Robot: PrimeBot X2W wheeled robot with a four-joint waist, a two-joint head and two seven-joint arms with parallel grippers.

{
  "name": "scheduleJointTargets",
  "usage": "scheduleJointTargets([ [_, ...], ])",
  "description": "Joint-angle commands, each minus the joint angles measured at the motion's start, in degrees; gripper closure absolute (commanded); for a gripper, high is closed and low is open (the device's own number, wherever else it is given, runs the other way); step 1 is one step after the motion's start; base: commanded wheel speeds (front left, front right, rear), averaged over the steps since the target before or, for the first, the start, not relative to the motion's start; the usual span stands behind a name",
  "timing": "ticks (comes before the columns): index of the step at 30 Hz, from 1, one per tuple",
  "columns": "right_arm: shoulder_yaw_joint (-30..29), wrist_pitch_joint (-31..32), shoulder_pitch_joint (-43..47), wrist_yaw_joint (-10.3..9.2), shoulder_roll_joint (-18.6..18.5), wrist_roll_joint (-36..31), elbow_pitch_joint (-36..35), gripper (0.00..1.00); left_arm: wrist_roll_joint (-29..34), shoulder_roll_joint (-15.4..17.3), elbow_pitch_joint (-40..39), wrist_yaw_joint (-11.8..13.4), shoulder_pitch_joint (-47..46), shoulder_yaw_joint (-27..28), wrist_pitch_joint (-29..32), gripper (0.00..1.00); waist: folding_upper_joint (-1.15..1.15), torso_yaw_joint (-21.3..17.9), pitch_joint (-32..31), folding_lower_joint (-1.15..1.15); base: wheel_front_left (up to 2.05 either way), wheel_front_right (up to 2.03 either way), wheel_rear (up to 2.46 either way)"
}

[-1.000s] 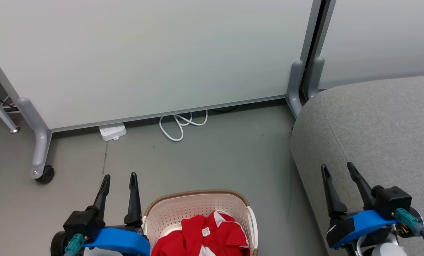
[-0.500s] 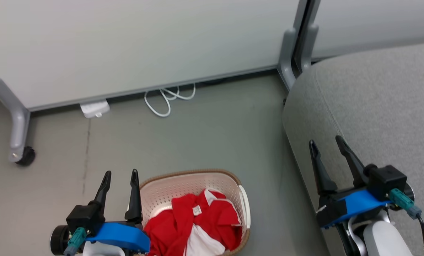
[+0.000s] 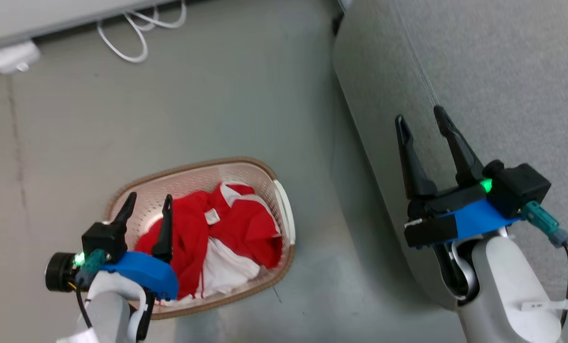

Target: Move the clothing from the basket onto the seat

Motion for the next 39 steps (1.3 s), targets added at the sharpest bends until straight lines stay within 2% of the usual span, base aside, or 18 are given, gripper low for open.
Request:
scheduleJointTargets([
  [1, 0.3, -0.6, -1.8, 0.03, -0.1, 0.4, 0.0, 0.0, 0.4, 0.8, 1.0, -0.3, -2.1, -0.4, 0.7, 0.0, 0.0, -4.8, 6.6, -0.01, 0.0, 0.0, 0.0],
  [6, 1.9, -1.6, -5.2, 0.03, -0.1, 1.8, -0.4, 0.0, 0.2, 2.9, 5.6, -1.0, -6.4, -1.5, 4.2, 0.0, 0.0, -7.4, 12.3, -0.01, 0.0, 0.0, 0.0],
  [13, 3.7, -2.1, -8.9, 0.03, -0.1, 2.9, -1.7, 0.0, 0.4, 4.9, 13.1, -1.3, -12.8, -3.1, 8.4, 0.0, 0.0, -9.0, 18.6, -0.01, 0.0, 0.0, 0.0],
  [23, 6.3, -2.2, -11.6, 0.03, -0.1, 5.4, -4.5, 0.0, 1.5, 6.6, 22.7, -0.3, -20.1, -4.3, 12.4, 0.0, 0.0, -10.7, 24.4, -0.01, 0.0, 0.0, 0.0],
  [39, 6.9, -2.3, -10.8, 0.03, -0.1, 7.7, -6.4, 0.0, 2.9, 9.7, 31.6, 3.7, -24.8, -5.8, 16.0, 0.0, 0.0, -13.8, 29.3, -0.01, 0.0, 0.0, 0.0],
])
